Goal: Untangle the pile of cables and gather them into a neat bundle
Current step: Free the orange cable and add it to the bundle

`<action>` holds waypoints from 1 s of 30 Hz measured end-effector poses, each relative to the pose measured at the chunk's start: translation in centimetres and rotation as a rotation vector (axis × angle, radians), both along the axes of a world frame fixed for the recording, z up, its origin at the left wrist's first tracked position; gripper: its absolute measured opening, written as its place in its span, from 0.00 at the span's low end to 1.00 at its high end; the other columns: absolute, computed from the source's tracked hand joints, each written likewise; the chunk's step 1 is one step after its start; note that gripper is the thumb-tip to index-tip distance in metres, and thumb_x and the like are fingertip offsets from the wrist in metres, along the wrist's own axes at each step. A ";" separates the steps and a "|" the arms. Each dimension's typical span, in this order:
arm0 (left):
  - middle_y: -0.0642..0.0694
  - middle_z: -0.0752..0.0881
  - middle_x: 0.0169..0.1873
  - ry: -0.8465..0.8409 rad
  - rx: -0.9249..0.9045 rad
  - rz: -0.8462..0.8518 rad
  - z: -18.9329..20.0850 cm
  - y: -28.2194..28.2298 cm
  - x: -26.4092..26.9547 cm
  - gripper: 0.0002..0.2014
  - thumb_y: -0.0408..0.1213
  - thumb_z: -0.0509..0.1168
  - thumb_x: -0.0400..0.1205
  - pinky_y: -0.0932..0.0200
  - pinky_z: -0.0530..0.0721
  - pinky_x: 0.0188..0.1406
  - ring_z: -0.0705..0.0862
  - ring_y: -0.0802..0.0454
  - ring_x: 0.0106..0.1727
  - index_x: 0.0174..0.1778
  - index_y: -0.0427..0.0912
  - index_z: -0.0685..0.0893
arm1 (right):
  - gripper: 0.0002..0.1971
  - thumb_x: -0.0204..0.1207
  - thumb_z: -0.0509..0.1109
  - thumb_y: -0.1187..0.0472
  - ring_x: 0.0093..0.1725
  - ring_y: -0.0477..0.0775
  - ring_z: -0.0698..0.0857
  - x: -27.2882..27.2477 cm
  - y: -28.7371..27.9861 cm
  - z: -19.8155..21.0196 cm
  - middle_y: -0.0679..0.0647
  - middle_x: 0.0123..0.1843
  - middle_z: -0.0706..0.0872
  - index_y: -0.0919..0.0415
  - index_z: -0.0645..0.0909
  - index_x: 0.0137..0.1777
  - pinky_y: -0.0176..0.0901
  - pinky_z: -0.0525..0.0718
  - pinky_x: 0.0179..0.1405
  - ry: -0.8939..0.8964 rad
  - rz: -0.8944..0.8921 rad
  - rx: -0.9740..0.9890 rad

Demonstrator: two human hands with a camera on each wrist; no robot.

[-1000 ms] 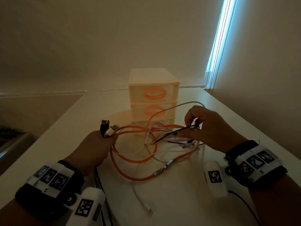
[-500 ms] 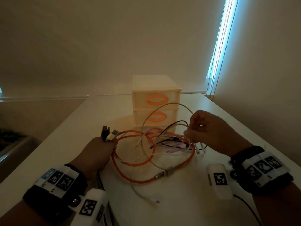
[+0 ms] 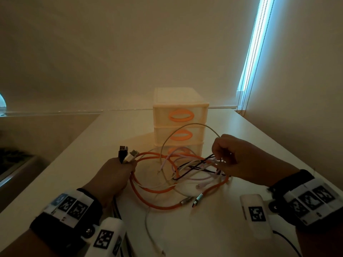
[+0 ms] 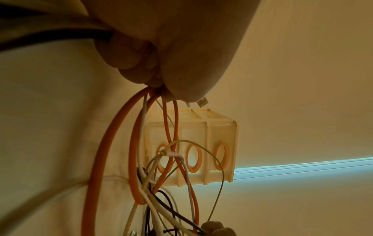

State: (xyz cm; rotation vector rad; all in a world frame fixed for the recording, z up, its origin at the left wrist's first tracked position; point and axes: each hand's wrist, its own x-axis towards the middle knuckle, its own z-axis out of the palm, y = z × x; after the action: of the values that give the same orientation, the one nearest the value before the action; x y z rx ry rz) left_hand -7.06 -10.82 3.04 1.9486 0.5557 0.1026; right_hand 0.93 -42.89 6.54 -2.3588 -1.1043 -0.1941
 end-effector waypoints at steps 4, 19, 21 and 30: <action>0.49 0.64 0.18 0.001 0.004 0.014 0.0 0.0 0.1 0.19 0.43 0.64 0.88 0.57 0.60 0.26 0.60 0.52 0.17 0.32 0.41 0.72 | 0.07 0.74 0.79 0.62 0.44 0.46 0.84 -0.4 0.7 -0.2 0.43 0.45 0.82 0.47 0.88 0.46 0.37 0.85 0.40 -0.056 0.002 -0.065; 0.54 0.68 0.12 -0.059 0.067 -0.030 -0.1 -0.6 0.0 0.20 0.44 0.63 0.89 0.56 0.65 0.26 0.66 0.52 0.20 0.30 0.41 0.75 | 0.02 0.83 0.68 0.64 0.29 0.46 0.85 -0.1 2.6 1.8 0.48 0.38 0.84 0.58 0.79 0.48 0.43 0.87 0.30 -0.290 -0.369 0.308; 0.47 0.74 0.17 -0.086 0.072 -0.021 -0.3 -0.6 0.0 0.19 0.43 0.64 0.88 0.56 0.68 0.29 0.71 0.46 0.22 0.33 0.39 0.78 | 0.02 0.83 0.70 0.65 0.28 0.47 0.89 0.0 3.3 2.2 0.50 0.39 0.86 0.58 0.81 0.49 0.42 0.88 0.29 -0.116 -0.366 0.523; 0.48 0.80 0.23 -0.656 0.081 -0.075 3.2 -2.8 -2.0 0.08 0.39 0.64 0.88 0.48 0.77 0.29 0.74 0.47 0.23 0.53 0.51 0.89 | 0.10 0.69 0.85 0.62 0.37 0.55 0.91 0.0 6.1 0.6 0.51 0.37 0.91 0.48 0.87 0.41 0.63 0.91 0.47 0.135 -0.197 0.603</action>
State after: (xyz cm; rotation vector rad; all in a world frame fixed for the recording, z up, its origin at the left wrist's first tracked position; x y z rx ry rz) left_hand -9.06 -13.62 6.28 1.8672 0.0427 0.6958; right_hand 0.90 -36.78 7.13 -1.8959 -0.6312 -0.3736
